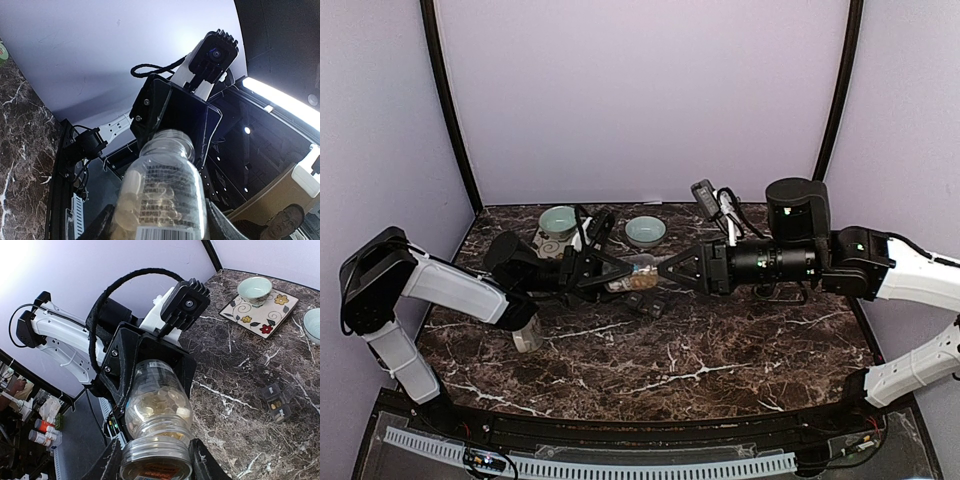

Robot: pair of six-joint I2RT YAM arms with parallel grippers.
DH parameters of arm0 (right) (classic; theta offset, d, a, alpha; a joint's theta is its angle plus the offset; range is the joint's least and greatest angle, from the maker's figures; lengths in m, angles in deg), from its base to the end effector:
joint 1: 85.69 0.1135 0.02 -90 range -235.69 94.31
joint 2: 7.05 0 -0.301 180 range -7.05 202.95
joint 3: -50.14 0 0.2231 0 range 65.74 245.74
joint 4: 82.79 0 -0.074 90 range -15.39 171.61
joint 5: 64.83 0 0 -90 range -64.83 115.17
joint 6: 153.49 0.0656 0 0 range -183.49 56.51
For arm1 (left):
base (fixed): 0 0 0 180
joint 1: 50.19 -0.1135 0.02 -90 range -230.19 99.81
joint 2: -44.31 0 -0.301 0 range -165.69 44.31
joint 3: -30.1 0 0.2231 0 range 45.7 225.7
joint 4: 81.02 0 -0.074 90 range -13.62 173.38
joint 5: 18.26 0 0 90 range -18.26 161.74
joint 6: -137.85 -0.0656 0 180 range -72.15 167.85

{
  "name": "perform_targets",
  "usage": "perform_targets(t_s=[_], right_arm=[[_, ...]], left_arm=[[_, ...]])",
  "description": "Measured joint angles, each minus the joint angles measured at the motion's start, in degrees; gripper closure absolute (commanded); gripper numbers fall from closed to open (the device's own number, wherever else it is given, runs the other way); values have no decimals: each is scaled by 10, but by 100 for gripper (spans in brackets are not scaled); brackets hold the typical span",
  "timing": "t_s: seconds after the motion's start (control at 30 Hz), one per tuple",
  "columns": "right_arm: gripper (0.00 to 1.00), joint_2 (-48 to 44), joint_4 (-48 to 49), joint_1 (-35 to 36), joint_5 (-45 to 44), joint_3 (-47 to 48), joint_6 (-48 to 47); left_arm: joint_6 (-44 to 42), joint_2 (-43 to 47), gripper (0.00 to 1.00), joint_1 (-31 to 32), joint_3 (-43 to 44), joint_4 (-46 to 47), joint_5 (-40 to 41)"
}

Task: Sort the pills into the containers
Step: Screw the lid of the pill bottle onto the pill bottle.

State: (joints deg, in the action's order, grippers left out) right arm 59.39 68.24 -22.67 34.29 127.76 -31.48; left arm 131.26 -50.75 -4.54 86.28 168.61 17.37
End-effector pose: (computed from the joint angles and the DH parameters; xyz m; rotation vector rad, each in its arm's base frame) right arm 0.1045 0.2281 0.3903 -0.6748 1.9784 1.2348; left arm 0.1832 -0.2637 0.3307 0.6789 1.5835 -2.3123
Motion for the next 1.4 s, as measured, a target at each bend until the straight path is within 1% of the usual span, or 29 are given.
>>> perform_targets(t_s=[0.87, 1.4], right_arm=[[67, 1, -6, 3, -23, 8, -11], [67, 7, -7, 3, 3, 14, -5]], left_arm=[[22, -3, 100, -1, 3, 14, -28], [22, -9, 100, -2, 11, 18, -42]])
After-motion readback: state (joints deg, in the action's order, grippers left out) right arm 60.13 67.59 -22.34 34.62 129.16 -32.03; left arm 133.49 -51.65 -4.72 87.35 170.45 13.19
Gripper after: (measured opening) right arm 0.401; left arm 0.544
